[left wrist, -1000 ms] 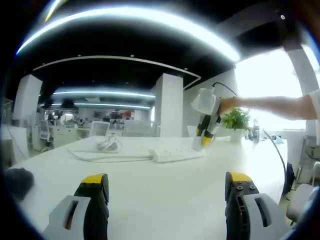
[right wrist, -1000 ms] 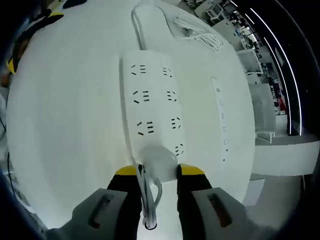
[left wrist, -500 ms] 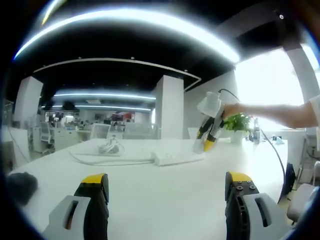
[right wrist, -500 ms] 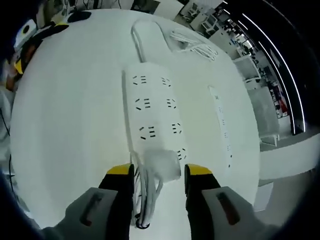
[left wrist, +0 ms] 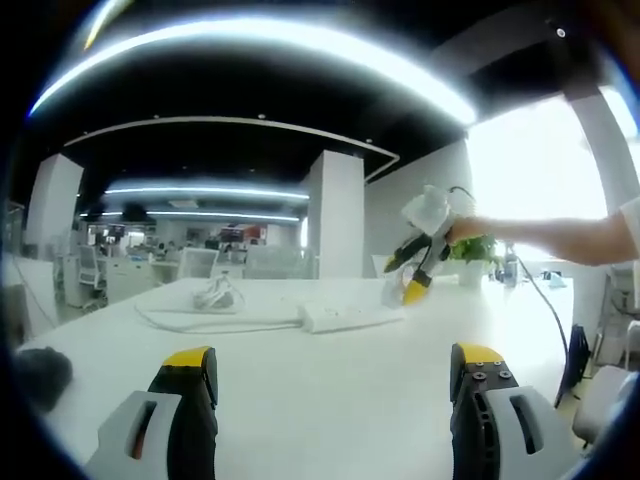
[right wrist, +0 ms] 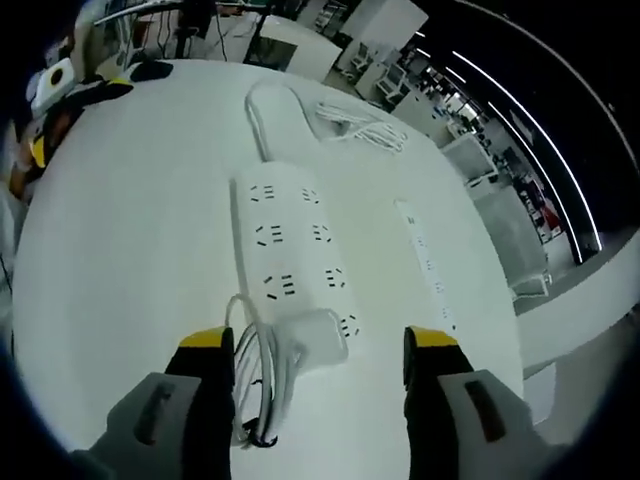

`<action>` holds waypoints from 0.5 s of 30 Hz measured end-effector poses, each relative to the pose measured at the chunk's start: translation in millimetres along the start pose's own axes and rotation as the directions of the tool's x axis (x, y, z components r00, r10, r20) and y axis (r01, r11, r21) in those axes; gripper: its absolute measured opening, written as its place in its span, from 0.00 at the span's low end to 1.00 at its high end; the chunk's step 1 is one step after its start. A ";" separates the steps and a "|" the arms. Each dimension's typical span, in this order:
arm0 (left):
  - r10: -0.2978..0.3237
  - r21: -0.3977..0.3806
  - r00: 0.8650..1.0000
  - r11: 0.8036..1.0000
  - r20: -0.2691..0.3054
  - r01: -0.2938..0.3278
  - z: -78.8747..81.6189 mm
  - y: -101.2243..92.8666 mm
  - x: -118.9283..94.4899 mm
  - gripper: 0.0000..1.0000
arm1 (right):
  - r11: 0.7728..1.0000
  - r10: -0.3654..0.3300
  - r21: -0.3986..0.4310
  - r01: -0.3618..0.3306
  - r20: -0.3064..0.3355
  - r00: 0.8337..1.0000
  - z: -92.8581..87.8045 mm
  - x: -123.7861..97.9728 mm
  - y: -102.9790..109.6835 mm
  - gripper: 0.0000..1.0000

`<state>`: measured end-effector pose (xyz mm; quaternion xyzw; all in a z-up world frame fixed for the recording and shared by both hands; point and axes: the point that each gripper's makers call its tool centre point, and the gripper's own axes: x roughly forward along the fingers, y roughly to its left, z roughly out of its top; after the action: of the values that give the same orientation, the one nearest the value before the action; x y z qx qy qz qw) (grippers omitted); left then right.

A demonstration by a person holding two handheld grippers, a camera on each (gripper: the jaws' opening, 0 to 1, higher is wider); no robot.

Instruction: Straighten the power strip on the desk, plug the charger into it

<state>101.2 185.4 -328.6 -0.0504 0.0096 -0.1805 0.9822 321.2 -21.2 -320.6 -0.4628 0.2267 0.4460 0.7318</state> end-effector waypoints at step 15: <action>-0.012 0.007 1.000 1.000 0.002 0.012 2.8 -5.7 2.7 0.99 | 0.995 -0.093 0.034 0.090 0.104 0.990 1.3 -9.9 -16.0 0.96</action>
<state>101.8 179.4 -325.2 -0.0471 0.0078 -0.1863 0.9813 330.0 -27.2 -305.0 -0.4377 0.1729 0.4323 0.7692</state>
